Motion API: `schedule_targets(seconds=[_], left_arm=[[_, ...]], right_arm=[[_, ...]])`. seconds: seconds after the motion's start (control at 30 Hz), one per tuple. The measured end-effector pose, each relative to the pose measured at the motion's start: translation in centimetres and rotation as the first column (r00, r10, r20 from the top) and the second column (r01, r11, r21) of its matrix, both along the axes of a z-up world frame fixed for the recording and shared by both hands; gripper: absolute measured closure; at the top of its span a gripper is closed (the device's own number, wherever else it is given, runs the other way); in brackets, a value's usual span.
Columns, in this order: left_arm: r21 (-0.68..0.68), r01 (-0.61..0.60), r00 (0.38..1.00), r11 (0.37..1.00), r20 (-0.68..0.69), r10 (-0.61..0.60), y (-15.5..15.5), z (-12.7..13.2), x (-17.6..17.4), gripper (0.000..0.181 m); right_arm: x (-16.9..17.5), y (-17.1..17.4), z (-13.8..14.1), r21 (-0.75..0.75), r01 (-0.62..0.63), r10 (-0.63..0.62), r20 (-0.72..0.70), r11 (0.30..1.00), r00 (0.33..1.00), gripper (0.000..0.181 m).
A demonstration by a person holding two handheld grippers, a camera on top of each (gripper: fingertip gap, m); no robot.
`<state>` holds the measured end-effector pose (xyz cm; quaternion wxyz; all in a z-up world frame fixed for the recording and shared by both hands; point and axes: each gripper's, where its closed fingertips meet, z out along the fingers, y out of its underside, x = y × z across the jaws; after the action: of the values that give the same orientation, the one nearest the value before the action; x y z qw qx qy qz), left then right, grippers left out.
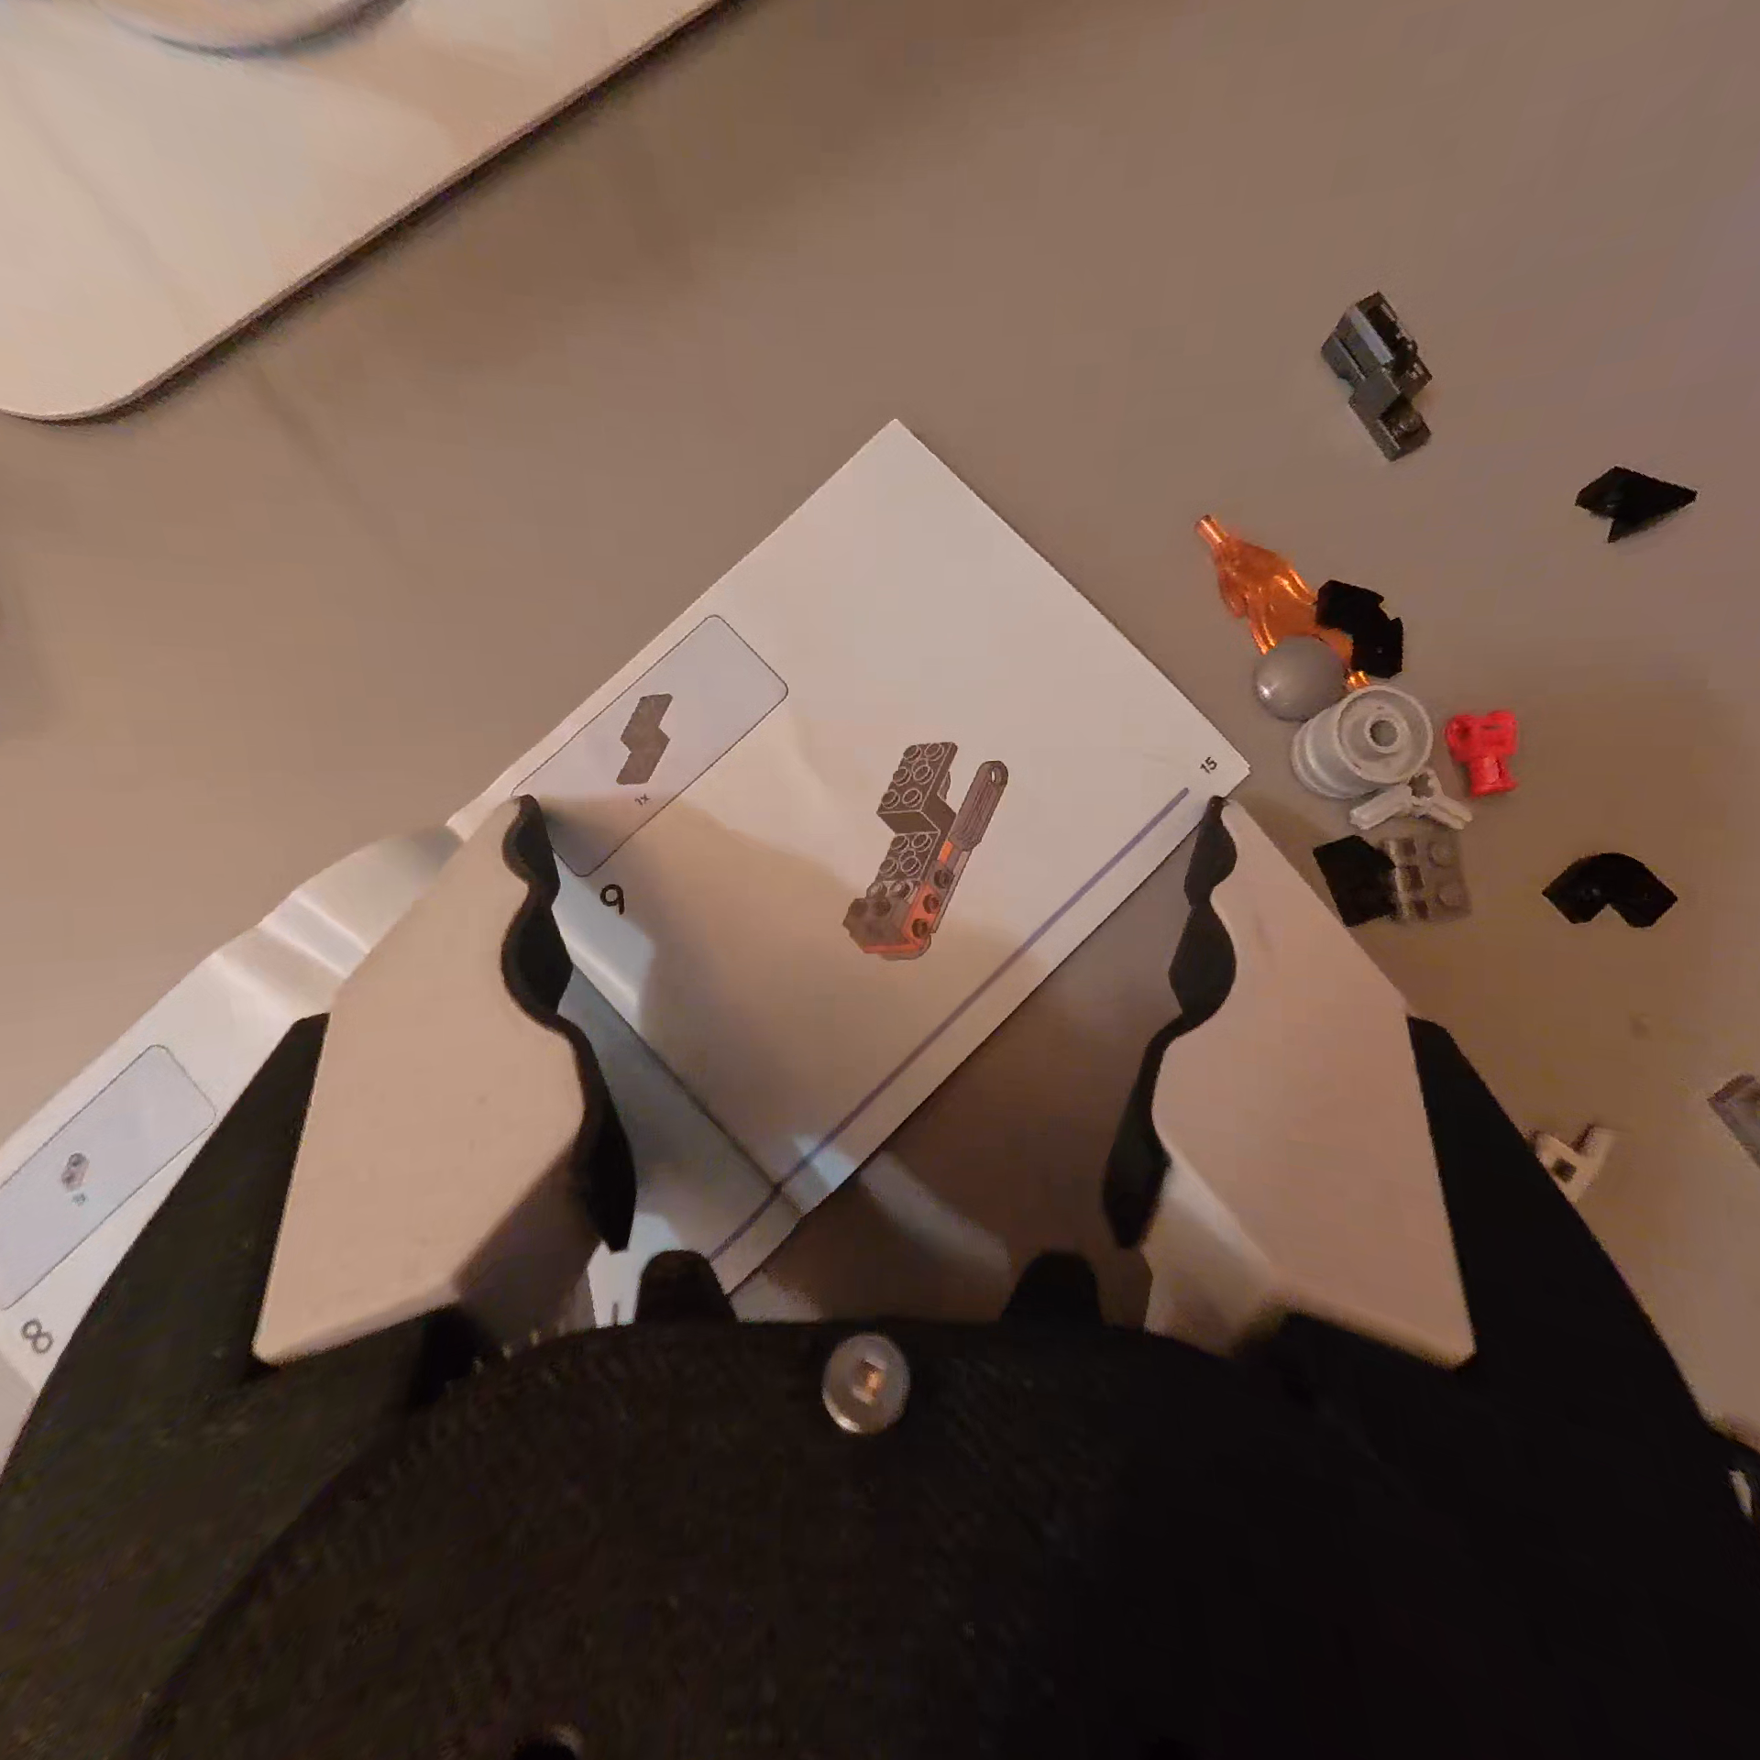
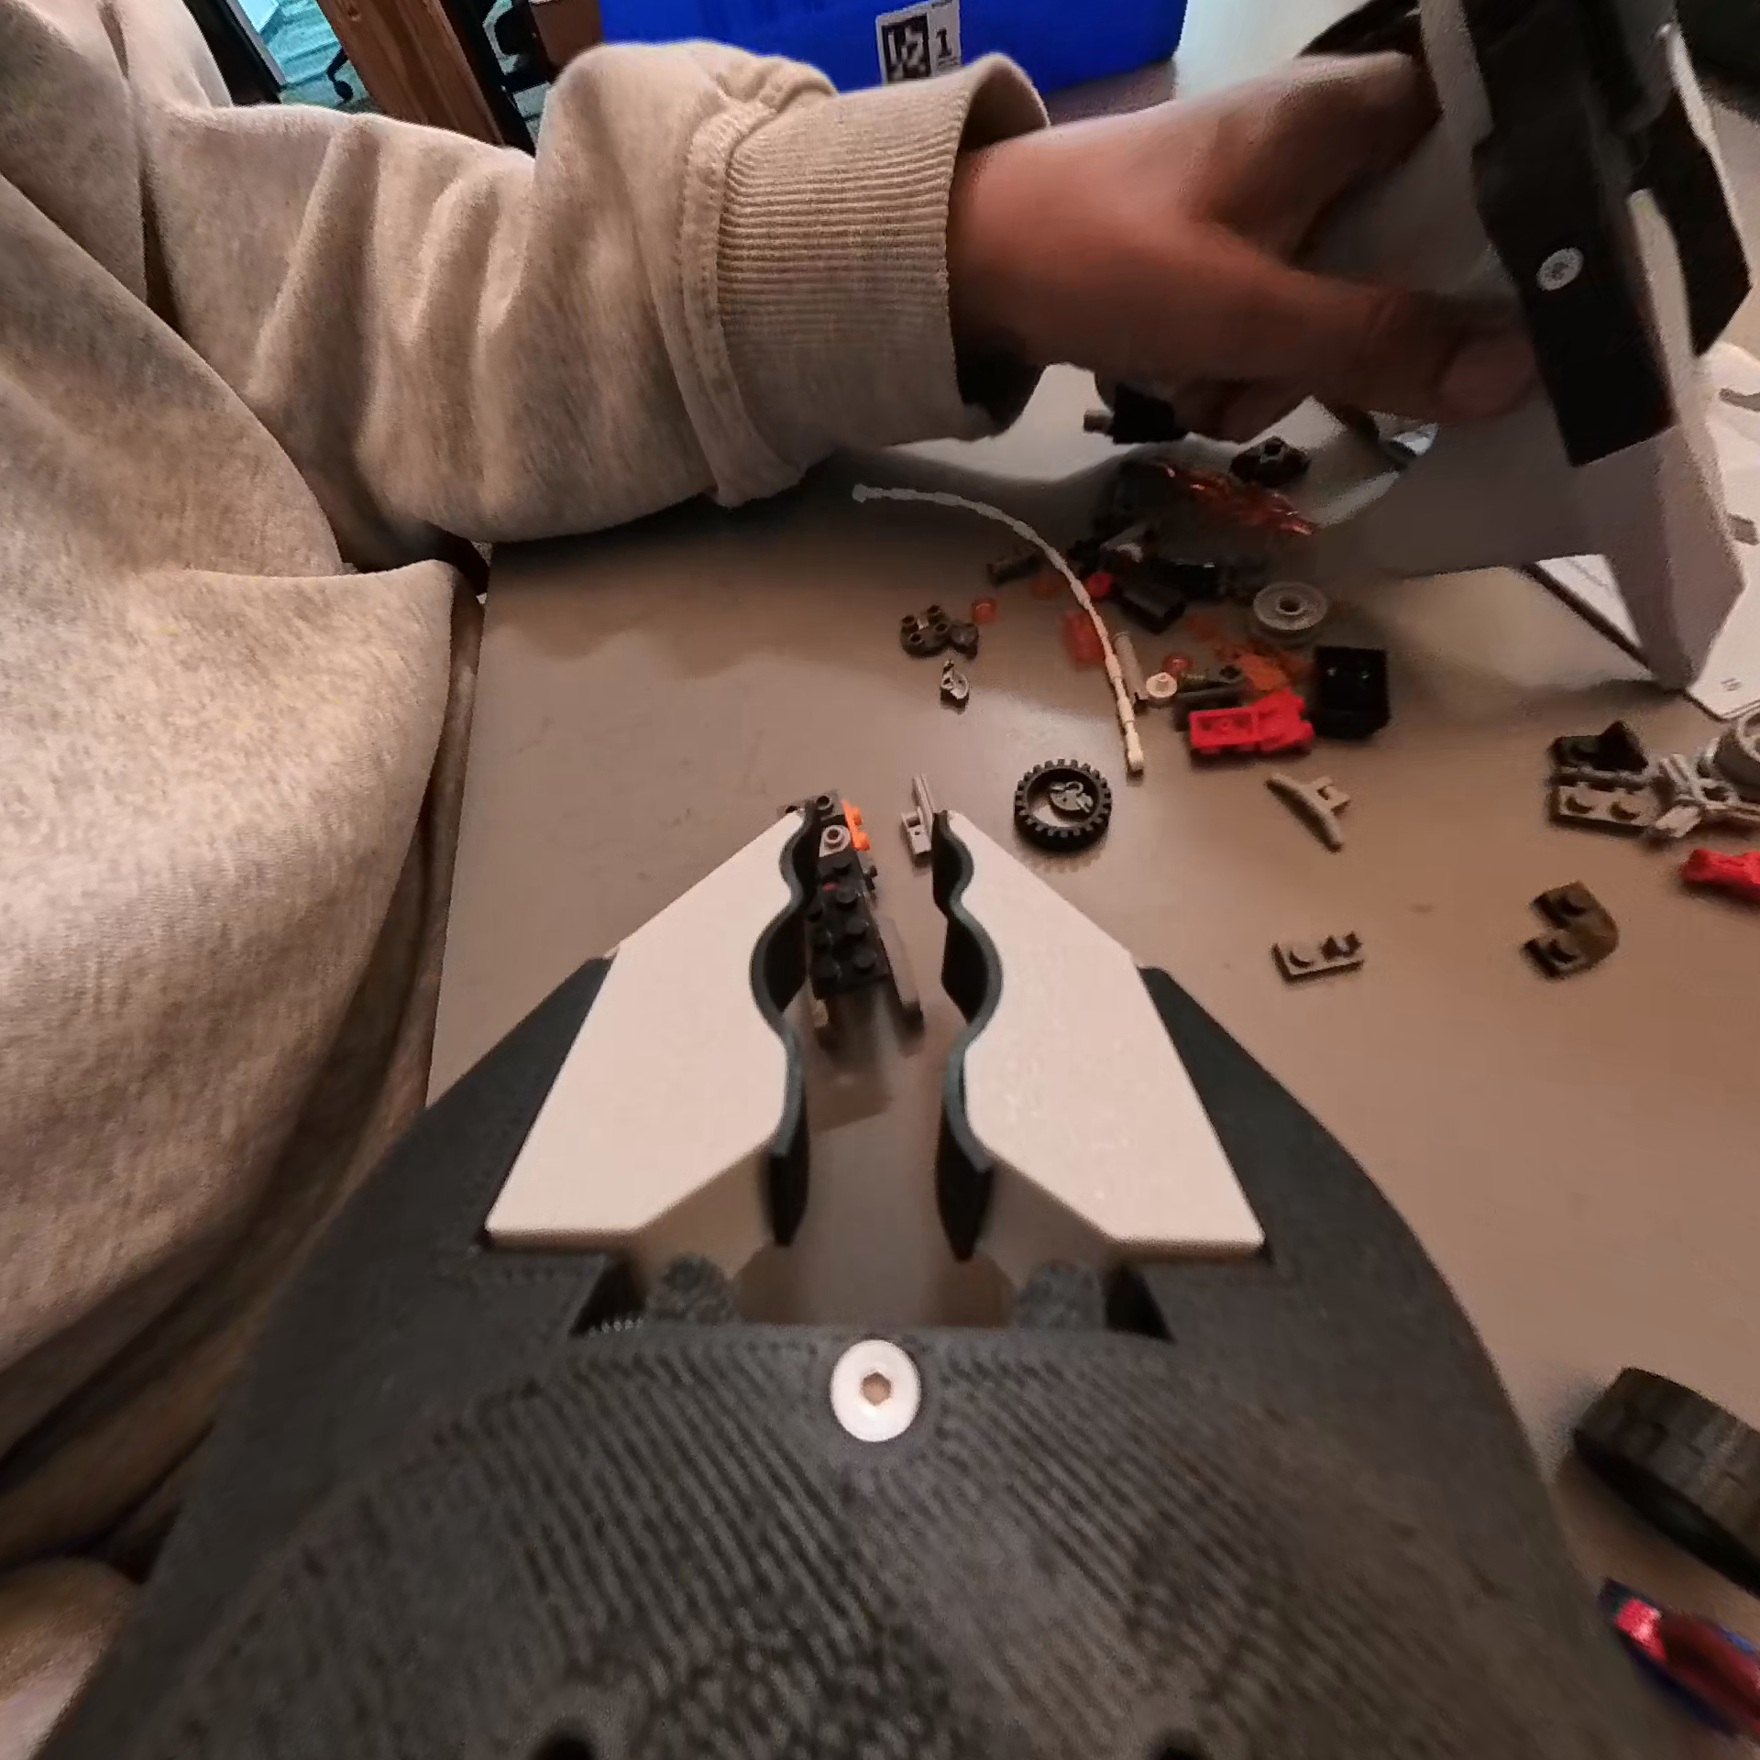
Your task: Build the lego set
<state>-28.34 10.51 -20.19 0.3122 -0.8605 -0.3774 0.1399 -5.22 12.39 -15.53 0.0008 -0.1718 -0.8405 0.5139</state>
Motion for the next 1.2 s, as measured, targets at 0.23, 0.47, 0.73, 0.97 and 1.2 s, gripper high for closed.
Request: schedule_targets(seconds=[0.23,0.47,0.73,0.97,1.2], left_arm=[[0.000,0.001,1.000,1.000,0.006,-0.001,-0.02,0.07,0.07,0.053],[0.023,0.027,0.999,0.999,-0.023,-0.026,-0.01,0.18,0.14,0.052],[0.056,0.013,1.000,0.998,-0.003,-0.013,0.02,0.50,0.29,0.052],[0.037,-0.007,1.000,0.999,-0.029,0.008,-0.42,0.41,-0.14,0.063],[0.011,-0.016,1.000,1.000,0.006,0.016,-0.56,0.28,0.00,0.063]], right_arm=[[-0.02,-0.05,-0.28,0.019,0.002,-0.002,0.002,1.000,1.000,0.159],[-0.03,-0.09,-0.48,0.034,0.005,-0.005,0.006,0.999,1.000,0.159],[0.20,-0.15,-0.55,0.043,-0.006,0.006,0.001,0.999,1.000,0.166],[0.30,-0.20,-0.70,0.058,-0.008,0.009,-0.002,0.998,1.000,0.168],[0.40,-0.12,-0.20,0.032,-0.009,0.010,-0.011,0.999,1.000,0.168]])
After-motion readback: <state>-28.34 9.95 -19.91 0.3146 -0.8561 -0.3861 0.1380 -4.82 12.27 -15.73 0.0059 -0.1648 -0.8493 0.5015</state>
